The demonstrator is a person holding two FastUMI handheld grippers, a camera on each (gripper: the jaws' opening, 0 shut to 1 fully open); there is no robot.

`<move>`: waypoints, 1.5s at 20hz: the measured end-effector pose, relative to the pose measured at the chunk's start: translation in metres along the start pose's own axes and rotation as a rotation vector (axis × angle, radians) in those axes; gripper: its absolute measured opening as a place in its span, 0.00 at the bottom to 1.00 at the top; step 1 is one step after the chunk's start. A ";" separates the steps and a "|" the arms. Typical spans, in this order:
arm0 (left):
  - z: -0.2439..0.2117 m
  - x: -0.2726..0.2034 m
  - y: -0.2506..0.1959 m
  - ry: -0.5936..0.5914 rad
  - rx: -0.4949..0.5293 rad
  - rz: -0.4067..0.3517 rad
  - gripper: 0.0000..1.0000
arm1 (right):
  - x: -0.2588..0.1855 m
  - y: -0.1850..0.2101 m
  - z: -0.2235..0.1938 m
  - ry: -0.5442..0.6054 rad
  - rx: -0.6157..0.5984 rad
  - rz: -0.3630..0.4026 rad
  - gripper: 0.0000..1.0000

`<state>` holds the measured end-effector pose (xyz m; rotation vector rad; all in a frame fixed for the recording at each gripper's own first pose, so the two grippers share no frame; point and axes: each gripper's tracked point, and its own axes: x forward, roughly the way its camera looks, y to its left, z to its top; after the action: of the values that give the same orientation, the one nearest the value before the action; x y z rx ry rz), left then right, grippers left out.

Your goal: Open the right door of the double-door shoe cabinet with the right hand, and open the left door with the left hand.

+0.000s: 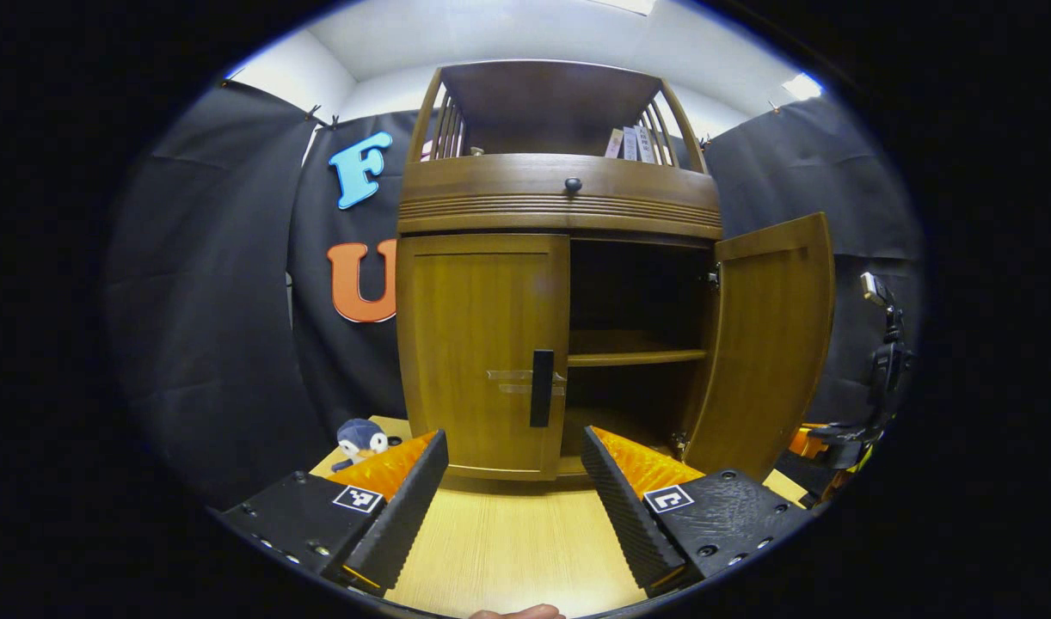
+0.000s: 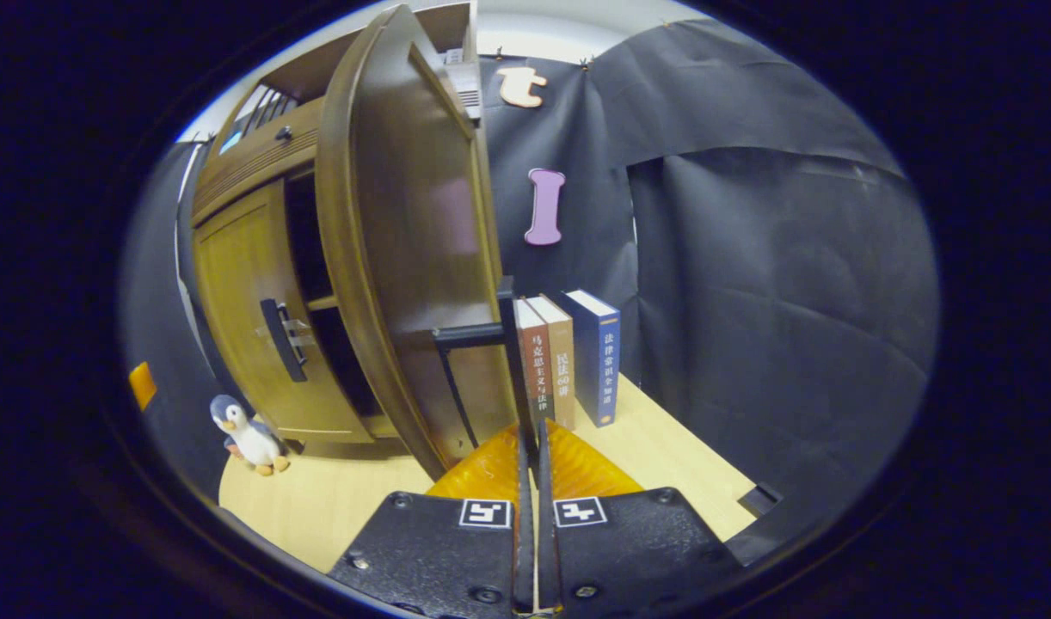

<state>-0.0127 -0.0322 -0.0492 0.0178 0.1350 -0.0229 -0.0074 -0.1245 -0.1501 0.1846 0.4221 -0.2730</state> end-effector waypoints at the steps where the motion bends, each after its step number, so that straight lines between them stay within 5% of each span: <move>1: 0.000 0.001 -0.004 0.001 0.000 -0.011 0.94 | 0.001 -0.001 0.000 -0.002 -0.011 0.000 0.05; 13: -0.008 0.016 -0.038 0.037 -0.012 -0.086 0.95 | -0.008 -0.030 0.018 -0.005 -0.044 0.028 0.05; 30: -0.012 0.101 -0.053 0.073 -0.043 -0.162 0.94 | -0.051 -0.084 0.084 -0.225 -0.063 -0.051 0.05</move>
<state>0.0846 -0.0874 -0.0753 -0.0353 0.2092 -0.1814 -0.0447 -0.2119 -0.0630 0.0799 0.2121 -0.3261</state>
